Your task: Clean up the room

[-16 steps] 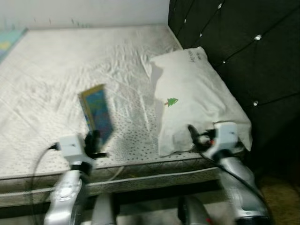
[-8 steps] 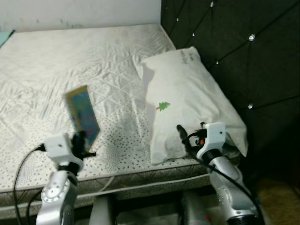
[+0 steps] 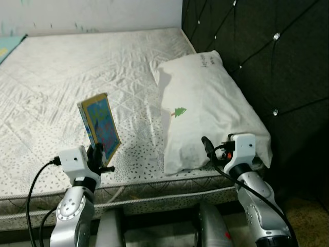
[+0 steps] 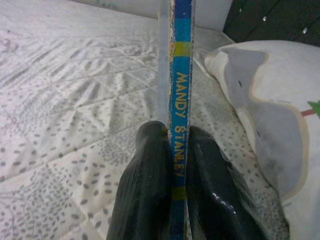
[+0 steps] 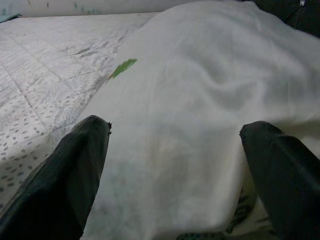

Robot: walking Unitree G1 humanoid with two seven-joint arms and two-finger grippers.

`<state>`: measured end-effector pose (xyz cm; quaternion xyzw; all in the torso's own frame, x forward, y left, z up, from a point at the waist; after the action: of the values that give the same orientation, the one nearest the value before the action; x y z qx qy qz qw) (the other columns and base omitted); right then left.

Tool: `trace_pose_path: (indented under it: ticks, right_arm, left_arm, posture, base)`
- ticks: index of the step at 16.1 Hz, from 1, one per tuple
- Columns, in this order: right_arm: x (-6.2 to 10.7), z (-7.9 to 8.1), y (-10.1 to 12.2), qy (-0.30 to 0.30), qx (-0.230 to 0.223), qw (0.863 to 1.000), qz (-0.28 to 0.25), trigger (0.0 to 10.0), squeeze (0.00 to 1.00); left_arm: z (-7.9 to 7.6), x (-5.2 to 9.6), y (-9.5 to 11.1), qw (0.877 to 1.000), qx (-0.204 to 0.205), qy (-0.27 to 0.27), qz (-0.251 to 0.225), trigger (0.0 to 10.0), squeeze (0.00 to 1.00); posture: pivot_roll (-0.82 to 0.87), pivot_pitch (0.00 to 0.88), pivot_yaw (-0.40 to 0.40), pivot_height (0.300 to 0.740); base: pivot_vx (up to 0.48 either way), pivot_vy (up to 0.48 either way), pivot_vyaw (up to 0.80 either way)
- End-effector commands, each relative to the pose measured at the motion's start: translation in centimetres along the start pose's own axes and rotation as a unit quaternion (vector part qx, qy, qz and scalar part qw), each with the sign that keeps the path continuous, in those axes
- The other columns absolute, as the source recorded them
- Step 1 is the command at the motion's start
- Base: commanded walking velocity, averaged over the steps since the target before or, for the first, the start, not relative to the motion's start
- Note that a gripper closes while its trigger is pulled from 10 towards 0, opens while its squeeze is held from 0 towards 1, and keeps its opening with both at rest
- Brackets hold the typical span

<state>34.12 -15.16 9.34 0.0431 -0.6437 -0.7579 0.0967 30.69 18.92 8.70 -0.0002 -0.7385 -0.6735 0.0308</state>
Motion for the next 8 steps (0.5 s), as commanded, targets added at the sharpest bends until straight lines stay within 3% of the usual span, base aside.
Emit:
trace_pose_path:
  ticks: [1,4,7,8]
  right_arm:
    - [0.1,0.1,0.1,0.002,0.0,1.0,-0.003,10.0,0.0]
    - [-0.1,0.2,0.3,0.005,0.021,1.0,-0.003,10.0,0.0]
    - [-0.1,0.4,0.2,0.009,0.027,1.0,-0.003,10.0,0.0]
    - [0.0,0.5,0.2,0.01,0.02,1.0,-0.005,10.0,0.0]
  left_arm:
    - [0.4,0.0,0.8,1.0,-0.009,0.009,-0.015,10.0,0.0]
    - [0.3,-0.1,0.8,1.0,-0.006,0.009,-0.018,10.0,0.0]
    - [-0.6,-0.8,0.5,1.0,-0.007,-0.011,-0.013,10.0,0.0]
    - [-1.0,-1.4,0.6,1.0,-0.006,-0.016,-0.013,10.0,0.0]
  posture:
    - [-0.07,0.054,0.031,0.541]
    - [-0.07,0.051,0.027,0.541]
    - [-0.07,0.049,0.02,0.541]
    - [-0.08,0.043,0.018,0.541]
  base:
    - [0.0,0.0,0.0]
    - [0.0,0.0,0.0]
    - [0.0,0.0,0.8]
    - [0.0,0.0,0.0]
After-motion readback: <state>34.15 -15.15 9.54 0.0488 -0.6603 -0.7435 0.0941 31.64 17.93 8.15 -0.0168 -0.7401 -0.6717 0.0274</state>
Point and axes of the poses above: a point about 5 cm out from each wrist's last joint towards the gripper, its own x axis pointing back from the gripper into the wrist, its own y axis along the axis of the wrist's last joint, z = x × y, the point moved 5 cm from there along -x, pointing out of the wrist towards the gripper, and after that the axes turned 7 degrees about -x, right-handed, at the moved point
